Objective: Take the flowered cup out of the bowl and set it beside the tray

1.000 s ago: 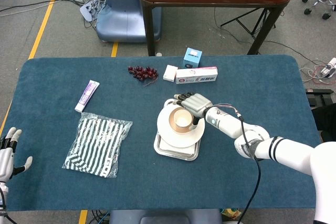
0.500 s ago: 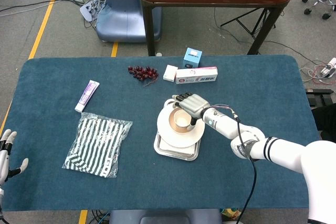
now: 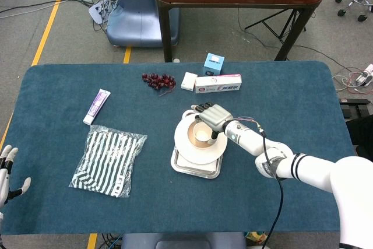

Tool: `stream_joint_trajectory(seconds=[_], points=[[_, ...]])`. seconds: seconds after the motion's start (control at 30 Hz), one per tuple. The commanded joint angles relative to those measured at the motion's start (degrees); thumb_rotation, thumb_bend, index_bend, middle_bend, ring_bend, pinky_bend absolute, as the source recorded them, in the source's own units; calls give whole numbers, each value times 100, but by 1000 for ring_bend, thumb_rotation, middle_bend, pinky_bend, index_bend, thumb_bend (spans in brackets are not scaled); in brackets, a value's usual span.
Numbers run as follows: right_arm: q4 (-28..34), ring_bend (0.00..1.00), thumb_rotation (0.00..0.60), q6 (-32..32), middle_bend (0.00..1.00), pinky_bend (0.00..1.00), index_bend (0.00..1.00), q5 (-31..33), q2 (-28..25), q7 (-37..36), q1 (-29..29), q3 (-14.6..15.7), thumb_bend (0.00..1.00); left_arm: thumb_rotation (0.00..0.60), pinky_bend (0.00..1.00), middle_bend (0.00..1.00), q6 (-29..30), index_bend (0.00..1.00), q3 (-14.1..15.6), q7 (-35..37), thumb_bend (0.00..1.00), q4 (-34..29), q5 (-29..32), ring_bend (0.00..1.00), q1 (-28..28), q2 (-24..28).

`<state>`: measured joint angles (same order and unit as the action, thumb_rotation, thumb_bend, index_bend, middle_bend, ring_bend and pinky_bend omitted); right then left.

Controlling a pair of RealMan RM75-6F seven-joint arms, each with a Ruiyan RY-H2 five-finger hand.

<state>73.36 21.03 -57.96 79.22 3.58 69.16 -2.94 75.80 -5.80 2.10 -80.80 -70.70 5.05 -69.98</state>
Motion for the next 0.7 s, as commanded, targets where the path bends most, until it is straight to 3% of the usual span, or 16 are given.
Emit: stream_joint_trajectory(seconds=[0.03,0.23,0.7], points=[[-22,0,600,34,32,0,370,-8,28,8,-6,-3,134,600,119,0,5,0,-11,-36,304,-22,3,0,2,-1],[-39,0,600,159,58,0,446,-24,67,29,-47,-25,162,600,118,0,19,0,-17,-50,305,-46,-9,0,-5,9],[156,0,600,91,61,0,447,96,-177,64,-11,-44,162,600,121,0,-117,0,-75,-179,304,-73,93,0,74,5]])
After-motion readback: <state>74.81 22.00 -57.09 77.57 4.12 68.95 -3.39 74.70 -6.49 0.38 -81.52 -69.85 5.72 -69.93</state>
